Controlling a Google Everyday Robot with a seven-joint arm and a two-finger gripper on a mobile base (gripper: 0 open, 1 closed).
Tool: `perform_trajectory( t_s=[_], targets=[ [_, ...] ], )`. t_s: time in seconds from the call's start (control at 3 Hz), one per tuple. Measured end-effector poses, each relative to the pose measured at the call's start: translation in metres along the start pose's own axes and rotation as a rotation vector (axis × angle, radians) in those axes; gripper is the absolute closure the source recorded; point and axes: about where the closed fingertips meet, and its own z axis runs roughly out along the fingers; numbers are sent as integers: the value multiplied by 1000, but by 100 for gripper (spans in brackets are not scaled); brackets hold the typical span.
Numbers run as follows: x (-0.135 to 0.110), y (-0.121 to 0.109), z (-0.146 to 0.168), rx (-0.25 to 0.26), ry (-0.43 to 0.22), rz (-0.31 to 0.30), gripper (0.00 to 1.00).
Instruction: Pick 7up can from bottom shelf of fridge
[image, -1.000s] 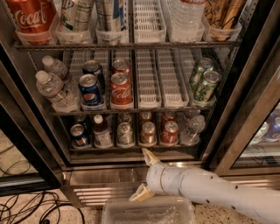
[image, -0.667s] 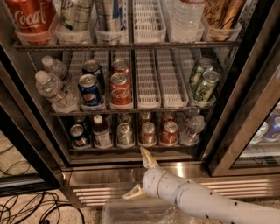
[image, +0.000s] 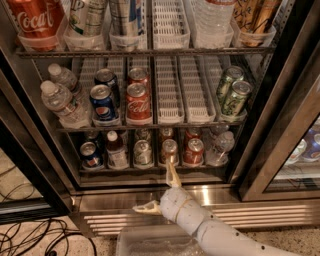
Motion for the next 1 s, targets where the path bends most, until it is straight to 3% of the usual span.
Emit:
perform_trajectory(
  t_s=[0.67, 1.0],
  targets=[
    [6, 9, 24, 63, -32, 202, 0],
    [9, 20, 30, 103, -5, 251, 0]
  ],
)
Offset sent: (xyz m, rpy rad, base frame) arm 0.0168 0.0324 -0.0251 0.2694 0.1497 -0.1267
